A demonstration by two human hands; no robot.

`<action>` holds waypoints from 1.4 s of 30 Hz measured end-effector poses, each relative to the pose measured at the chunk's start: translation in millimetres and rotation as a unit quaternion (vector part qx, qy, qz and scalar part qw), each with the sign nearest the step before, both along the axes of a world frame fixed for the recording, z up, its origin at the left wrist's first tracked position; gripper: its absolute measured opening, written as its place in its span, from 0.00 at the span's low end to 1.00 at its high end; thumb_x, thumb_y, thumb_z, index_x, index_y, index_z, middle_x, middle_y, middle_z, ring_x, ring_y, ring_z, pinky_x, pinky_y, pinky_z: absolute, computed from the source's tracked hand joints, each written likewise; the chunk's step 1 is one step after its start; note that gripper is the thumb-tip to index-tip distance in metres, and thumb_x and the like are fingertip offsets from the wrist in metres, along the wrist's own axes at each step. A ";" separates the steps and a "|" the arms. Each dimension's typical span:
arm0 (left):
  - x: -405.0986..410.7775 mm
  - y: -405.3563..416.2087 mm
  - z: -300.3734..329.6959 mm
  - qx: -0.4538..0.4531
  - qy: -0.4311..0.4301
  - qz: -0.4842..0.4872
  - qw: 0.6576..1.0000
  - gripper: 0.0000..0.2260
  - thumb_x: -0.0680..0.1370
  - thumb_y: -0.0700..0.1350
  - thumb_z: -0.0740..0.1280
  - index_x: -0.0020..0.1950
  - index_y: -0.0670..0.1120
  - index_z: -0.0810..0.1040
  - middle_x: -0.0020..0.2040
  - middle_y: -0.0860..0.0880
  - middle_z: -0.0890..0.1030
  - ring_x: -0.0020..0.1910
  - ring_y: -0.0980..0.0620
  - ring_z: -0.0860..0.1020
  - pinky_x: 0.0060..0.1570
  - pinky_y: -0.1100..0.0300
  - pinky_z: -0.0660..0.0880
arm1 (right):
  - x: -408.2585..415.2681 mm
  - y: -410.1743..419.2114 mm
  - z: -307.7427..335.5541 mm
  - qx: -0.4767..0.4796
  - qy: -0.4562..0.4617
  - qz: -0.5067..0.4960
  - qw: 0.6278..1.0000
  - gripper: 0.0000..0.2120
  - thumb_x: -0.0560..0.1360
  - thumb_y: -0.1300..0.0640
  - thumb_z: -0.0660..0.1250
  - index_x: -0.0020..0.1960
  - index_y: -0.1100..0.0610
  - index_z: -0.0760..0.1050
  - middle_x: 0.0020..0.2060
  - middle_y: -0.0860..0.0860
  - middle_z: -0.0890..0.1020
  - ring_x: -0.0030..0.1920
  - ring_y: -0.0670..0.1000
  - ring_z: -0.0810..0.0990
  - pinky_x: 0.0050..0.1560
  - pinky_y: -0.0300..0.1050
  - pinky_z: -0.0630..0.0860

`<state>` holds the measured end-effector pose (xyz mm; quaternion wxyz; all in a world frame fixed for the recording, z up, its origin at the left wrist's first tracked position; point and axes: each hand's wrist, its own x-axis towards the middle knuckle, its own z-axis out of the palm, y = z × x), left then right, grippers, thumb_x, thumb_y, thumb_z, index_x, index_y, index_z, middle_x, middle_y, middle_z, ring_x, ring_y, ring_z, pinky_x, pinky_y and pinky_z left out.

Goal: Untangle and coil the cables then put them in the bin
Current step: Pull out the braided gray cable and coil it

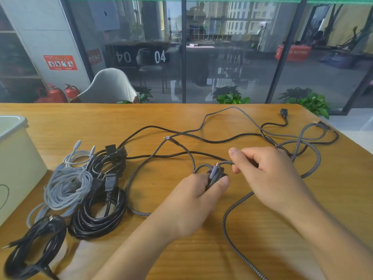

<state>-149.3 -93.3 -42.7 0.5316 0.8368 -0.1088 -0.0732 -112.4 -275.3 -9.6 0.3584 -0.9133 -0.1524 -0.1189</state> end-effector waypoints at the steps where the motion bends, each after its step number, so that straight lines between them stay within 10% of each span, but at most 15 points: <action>1: 0.8 -0.1 -1.3 0.006 -0.011 0.010 1.000 0.27 0.84 0.62 0.60 0.39 0.39 0.68 0.31 0.50 0.69 0.31 0.49 0.65 0.35 0.51 0.67 | -1.3 0.7 0.8 0.002 0.009 0.004 1.000 0.24 0.83 0.42 0.59 0.34 0.51 0.78 0.18 0.44 0.67 0.22 0.46 0.66 0.28 0.38 0.59; 11: 7.8 4.3 -5.6 -0.019 -0.062 0.079 0.995 0.18 0.84 0.60 0.59 0.34 0.63 0.75 0.28 0.55 0.69 0.29 0.53 0.66 0.32 0.53 0.67 | -11.8 6.2 10.3 0.005 0.149 0.100 0.984 0.20 0.87 0.47 0.53 0.43 0.49 0.79 0.30 0.46 0.83 0.28 0.43 0.73 0.36 0.41 0.71; 18: 12.0 10.3 -4.8 -0.037 -0.072 0.136 0.987 0.27 0.84 0.62 0.59 0.41 0.38 0.71 0.29 0.53 0.69 0.29 0.50 0.65 0.32 0.53 0.66 | -15.3 -0.8 22.0 0.065 0.325 0.228 0.916 0.15 0.88 0.54 0.53 0.56 0.58 0.77 0.42 0.55 0.87 0.32 0.52 0.74 0.38 0.47 0.74; 29: 3.3 1.4 4.2 -0.107 -0.050 0.112 0.987 0.31 0.84 0.64 0.49 0.29 0.48 0.72 0.26 0.54 0.71 0.29 0.53 0.69 0.35 0.63 0.69 | -15.5 6.3 8.8 0.127 0.391 0.303 0.860 0.14 0.88 0.51 0.55 0.52 0.55 0.76 0.32 0.50 0.75 0.27 0.47 0.62 0.29 0.39 0.60; 38: 2.1 8.2 10.5 -0.220 -0.027 0.119 0.968 0.28 0.82 0.63 0.58 0.43 0.36 0.70 0.33 0.49 0.71 0.23 0.49 0.69 0.20 0.61 0.66 | -19.5 28.5 -13.5 0.160 0.420 0.345 0.824 0.16 0.88 0.48 0.53 0.50 0.55 0.73 0.28 0.48 0.72 0.27 0.48 0.62 0.28 0.41 0.57; 42: 6.6 11.6 8.5 -0.267 -0.035 0.126 0.955 0.27 0.84 0.60 0.60 0.43 0.36 0.68 0.34 0.45 0.67 0.29 0.48 0.66 0.29 0.58 0.64 | -22.8 35.9 -23.2 0.174 0.409 0.355 0.822 0.17 0.87 0.46 0.54 0.49 0.54 0.74 0.29 0.48 0.74 0.27 0.48 0.63 0.28 0.40 0.59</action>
